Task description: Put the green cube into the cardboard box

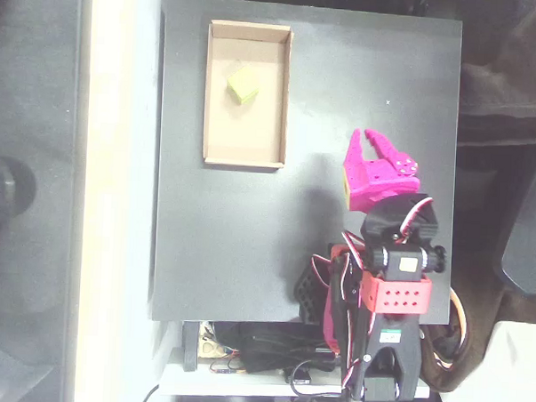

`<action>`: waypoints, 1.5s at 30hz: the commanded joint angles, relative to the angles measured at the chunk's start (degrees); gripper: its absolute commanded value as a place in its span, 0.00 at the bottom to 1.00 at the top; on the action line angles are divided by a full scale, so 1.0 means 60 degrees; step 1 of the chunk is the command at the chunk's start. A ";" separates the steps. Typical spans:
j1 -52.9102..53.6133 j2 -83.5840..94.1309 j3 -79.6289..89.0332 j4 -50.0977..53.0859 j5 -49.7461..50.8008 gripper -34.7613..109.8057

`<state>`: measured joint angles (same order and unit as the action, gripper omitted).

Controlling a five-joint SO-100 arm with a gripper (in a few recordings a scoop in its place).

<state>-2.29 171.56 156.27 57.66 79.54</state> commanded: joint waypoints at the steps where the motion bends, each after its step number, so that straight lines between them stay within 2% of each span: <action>1: -0.0029 0.0806 0.0762 0.0088 0.0088 0.26; 17: 0.0000 0.2783 0.4043 0.0117 0.0044 0.26; 23: 0.0000 0.2886 0.4116 0.0205 0.0059 0.26; 35: 0.0000 0.3296 0.4116 0.3823 0.0146 0.26; 45: 0.0000 0.3296 0.4116 0.3955 0.0161 0.26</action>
<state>-2.20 190.90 180.00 78.31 80.24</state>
